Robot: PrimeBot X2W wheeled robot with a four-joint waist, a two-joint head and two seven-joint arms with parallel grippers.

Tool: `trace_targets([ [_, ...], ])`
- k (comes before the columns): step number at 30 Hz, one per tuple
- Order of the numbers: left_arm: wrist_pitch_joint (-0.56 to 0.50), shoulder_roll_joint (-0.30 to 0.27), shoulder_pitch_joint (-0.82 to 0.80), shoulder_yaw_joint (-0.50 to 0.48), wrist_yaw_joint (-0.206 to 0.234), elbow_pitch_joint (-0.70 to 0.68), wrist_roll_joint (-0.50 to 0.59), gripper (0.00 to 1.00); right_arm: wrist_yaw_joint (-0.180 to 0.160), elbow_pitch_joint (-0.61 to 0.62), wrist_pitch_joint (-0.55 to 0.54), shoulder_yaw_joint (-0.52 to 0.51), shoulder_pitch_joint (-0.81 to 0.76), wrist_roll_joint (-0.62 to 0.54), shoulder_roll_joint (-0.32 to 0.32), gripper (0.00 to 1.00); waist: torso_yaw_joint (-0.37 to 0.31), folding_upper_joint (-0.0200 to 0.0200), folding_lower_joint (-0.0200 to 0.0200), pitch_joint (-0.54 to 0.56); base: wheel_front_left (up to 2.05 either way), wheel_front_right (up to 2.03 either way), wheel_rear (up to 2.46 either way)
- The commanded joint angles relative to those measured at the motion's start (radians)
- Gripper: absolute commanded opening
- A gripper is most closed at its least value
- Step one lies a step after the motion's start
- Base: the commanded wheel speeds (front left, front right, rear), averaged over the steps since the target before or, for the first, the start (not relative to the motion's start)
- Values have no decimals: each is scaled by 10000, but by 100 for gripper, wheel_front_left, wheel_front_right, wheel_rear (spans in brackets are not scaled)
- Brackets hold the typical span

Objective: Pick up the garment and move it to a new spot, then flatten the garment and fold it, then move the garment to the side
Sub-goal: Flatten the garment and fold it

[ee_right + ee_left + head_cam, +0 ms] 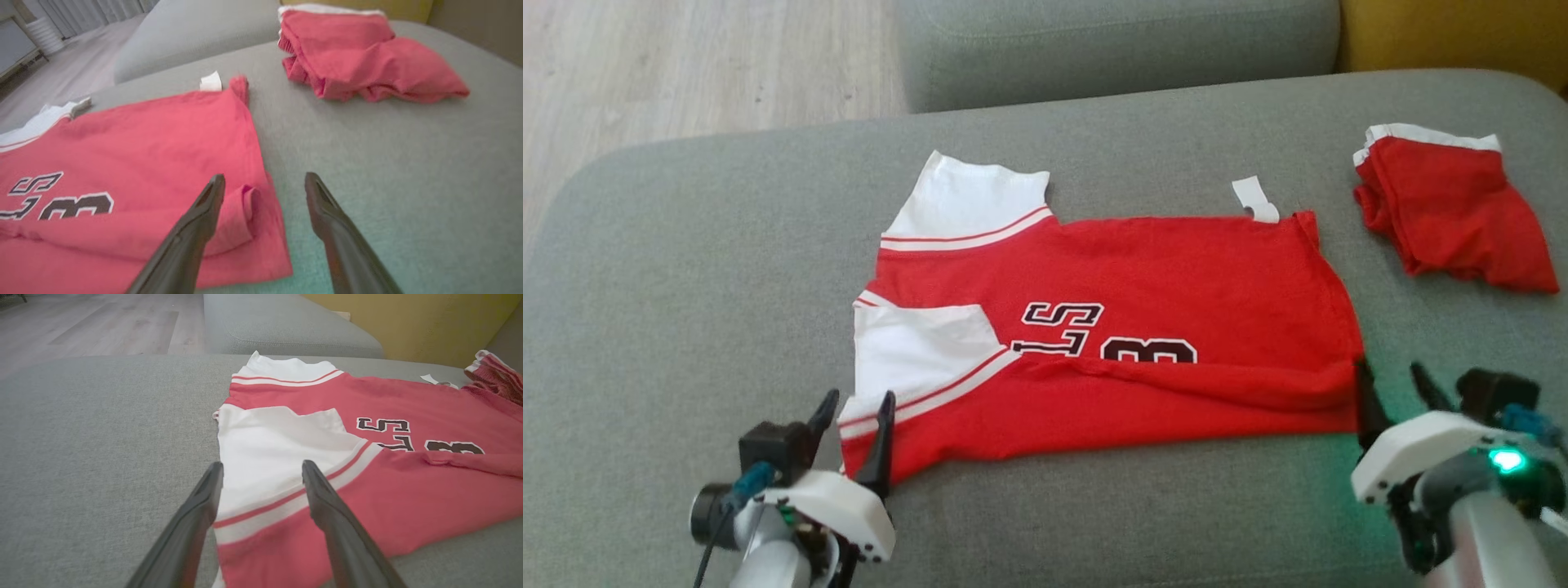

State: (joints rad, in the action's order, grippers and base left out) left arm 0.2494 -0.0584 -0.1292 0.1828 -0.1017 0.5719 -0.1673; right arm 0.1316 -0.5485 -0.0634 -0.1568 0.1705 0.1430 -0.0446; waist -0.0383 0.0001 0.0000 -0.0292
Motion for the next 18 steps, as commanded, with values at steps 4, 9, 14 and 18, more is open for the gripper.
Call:
trace_targets([
  [4, 124, -85, -682, -492, 163, -704, 17, 100, -9, 1128, 501, 125, 246, -69, -60, 100, -54, -1, 0, -206, 0, 0, 0],
  [9, 124, -81, -891, -806, 180, -1423, 4, 100, -9, 1830, 979, 175, 256, -75, -58, 100, -82, -1, 0, -439, 0, 0, 0],
  [14, 124, -49, -1166, -1080, 59, -2414, -98, 100, -9, 2394, 1411, 452, 343, 21, -58, 100, -153, -1, 0, -744, 0, 0, 0],
  [18, 124, -95, -1782, -1089, -121, -2706, -196, 100, -9, 2836, 1653, 802, 690, 12, -58, 100, -318, -1, 0, -1267, 0, 0, 0],
])
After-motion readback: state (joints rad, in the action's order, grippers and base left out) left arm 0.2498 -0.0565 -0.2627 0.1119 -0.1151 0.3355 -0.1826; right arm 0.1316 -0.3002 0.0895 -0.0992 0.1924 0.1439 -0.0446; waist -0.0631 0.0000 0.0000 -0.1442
